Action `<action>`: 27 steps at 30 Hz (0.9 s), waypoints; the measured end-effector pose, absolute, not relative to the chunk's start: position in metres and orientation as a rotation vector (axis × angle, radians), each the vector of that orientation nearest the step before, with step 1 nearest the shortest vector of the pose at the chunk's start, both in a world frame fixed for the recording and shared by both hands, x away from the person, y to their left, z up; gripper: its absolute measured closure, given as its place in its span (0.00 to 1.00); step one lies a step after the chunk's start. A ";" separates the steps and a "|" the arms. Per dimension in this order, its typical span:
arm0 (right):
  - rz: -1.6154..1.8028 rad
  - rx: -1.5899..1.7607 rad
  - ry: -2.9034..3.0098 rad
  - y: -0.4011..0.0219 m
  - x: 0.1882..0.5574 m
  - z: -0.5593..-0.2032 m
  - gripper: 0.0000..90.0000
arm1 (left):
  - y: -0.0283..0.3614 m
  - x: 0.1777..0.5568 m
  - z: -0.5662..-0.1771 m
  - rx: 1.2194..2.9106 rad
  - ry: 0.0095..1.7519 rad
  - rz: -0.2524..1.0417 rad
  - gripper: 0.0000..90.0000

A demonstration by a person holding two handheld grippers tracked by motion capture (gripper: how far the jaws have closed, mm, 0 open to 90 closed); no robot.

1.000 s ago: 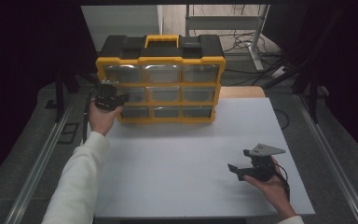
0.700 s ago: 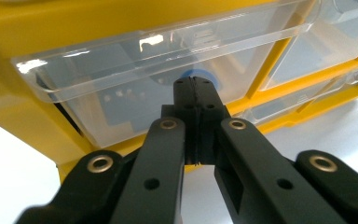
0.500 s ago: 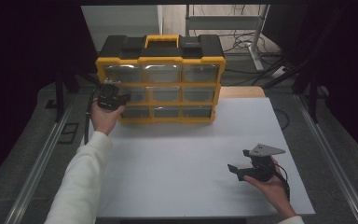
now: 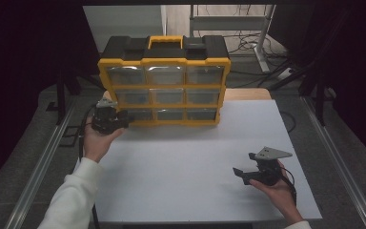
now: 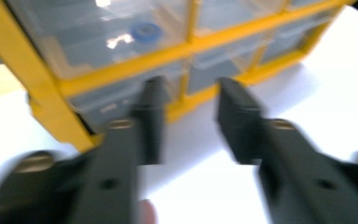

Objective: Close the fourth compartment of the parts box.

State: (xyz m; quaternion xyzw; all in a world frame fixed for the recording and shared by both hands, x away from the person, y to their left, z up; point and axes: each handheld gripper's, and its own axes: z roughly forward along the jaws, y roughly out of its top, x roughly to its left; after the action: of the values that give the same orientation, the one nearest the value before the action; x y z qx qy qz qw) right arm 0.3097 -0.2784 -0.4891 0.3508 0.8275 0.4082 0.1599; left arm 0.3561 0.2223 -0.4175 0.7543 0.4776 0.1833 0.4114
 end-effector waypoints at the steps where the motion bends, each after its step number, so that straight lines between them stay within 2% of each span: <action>1: 1.165 1.002 2.365 -0.278 0.310 -0.489 0.15 | 0.221 0.352 -0.419 1.905 1.193 0.461 0.45; 3: 1.165 1.000 2.365 -0.278 0.309 -0.489 0.15 | 0.217 0.340 -0.425 1.911 1.173 0.456 0.34; 6: 1.164 1.003 2.365 -0.278 0.309 -0.489 0.15 | 0.215 0.328 -0.433 1.916 1.160 0.404 0.28; 9: 1.163 1.003 2.366 -0.278 0.309 -0.489 0.14 | 0.211 0.316 -0.443 1.930 1.140 0.413 0.25; 20: 1.167 1.013 2.361 -0.281 0.310 -0.489 0.14 | 0.208 0.264 -0.469 1.978 1.088 0.441 0.20; 27: 1.168 1.021 2.358 -0.283 0.311 -0.490 0.14 | 0.211 0.260 -0.486 1.983 1.121 0.414 0.19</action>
State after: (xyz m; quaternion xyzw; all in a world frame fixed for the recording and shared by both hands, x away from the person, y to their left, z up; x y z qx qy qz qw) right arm 0.3109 -0.2826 -0.4895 0.3571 0.8248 0.4084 0.1589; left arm 0.2601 0.2111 -0.4859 0.7843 0.4436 0.1638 0.4016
